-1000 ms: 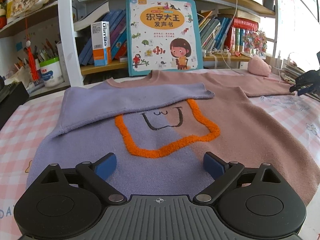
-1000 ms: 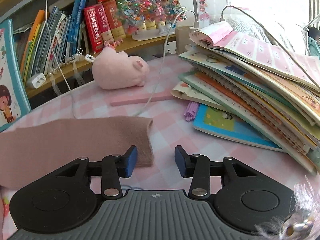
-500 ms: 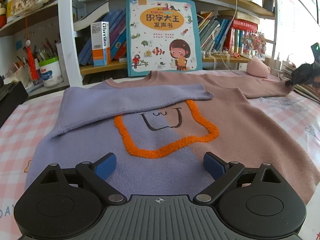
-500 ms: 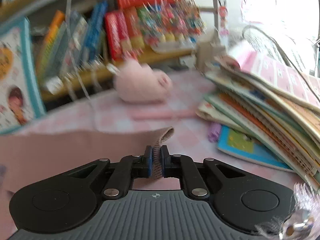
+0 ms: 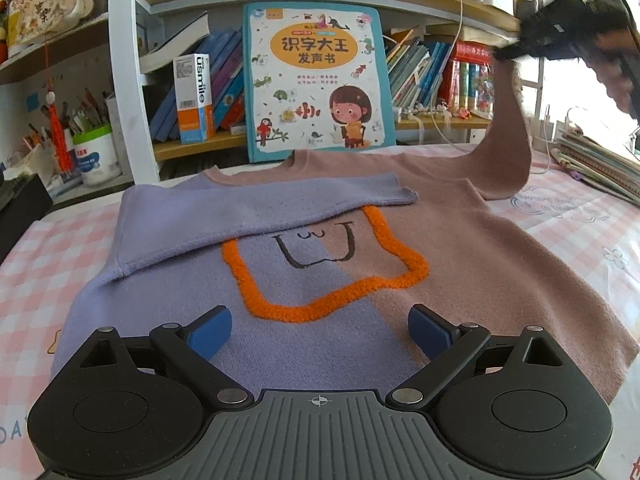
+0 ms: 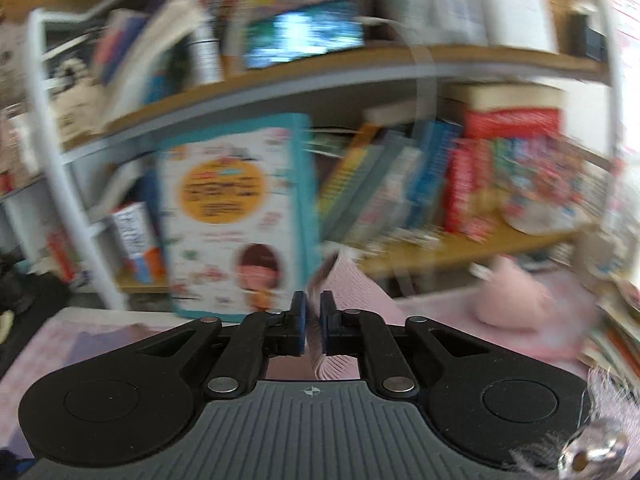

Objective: Fold clothes
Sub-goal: 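Grasp the pink sleeve cuff with the right tool and lift it, then carry the pink sleeve across the sweater body over the lavender fold, then lower the pink sleeve onto the sweater and open the right tool, then move the left tool to the lavender hem while the right tool reaches the pink hem, then grasp the hem with both tools and fold it up toward the collar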

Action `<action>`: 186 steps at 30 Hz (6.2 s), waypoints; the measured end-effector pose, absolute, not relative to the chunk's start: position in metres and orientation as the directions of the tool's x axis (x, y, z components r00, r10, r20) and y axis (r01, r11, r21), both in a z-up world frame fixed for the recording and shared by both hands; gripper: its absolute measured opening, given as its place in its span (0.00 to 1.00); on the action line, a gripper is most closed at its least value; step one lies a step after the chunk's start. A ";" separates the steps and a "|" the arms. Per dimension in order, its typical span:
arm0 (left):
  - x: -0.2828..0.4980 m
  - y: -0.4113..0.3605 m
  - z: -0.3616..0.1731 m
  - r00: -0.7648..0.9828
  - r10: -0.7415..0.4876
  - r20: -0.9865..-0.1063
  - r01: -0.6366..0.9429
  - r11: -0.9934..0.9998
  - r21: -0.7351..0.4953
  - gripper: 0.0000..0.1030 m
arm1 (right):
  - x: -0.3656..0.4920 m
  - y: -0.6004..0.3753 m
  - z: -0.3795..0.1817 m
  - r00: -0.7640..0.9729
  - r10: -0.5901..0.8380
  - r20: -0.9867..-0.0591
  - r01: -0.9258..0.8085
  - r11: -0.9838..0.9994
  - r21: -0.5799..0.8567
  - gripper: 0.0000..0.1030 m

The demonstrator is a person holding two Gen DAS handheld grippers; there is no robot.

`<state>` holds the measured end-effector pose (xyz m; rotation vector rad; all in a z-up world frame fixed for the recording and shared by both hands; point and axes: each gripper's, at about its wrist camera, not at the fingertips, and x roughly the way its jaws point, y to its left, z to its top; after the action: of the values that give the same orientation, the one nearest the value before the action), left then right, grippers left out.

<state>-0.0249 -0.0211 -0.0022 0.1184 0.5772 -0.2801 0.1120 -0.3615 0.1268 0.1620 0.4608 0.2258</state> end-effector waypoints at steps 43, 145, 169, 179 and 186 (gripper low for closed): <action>-0.018 -0.016 -0.005 0.775 -0.232 -0.588 0.283 0.959 -0.006 0.94 | 0.153 -0.319 0.008 0.670 0.100 -0.736 -0.229 0.970 -0.077 0.11; -0.015 -0.022 -0.008 0.773 -0.196 -0.604 0.269 0.962 0.033 0.95 | 0.029 -0.285 0.028 0.645 0.431 -0.631 -0.347 0.901 0.261 0.63; -0.082 0.070 0.028 0.800 0.006 -0.600 -0.013 1.000 -0.006 0.72 | -0.061 -0.340 0.008 0.613 0.452 -0.648 -0.293 0.892 0.345 0.48; -0.090 0.098 0.010 0.728 -0.071 -0.682 -0.048 0.987 -0.155 0.35 | -0.071 -0.340 -0.002 0.575 0.469 -0.671 -0.271 0.882 0.384 0.27; -0.093 0.095 0.021 0.763 -0.151 -0.628 0.002 0.973 -0.232 0.10 | -0.074 -0.327 0.006 0.594 0.492 -0.636 -0.329 0.871 0.366 0.10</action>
<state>-0.0933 0.0948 0.0205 -0.2234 0.6986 -0.0844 -0.0740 -0.3268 0.0059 0.2194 0.8031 0.4814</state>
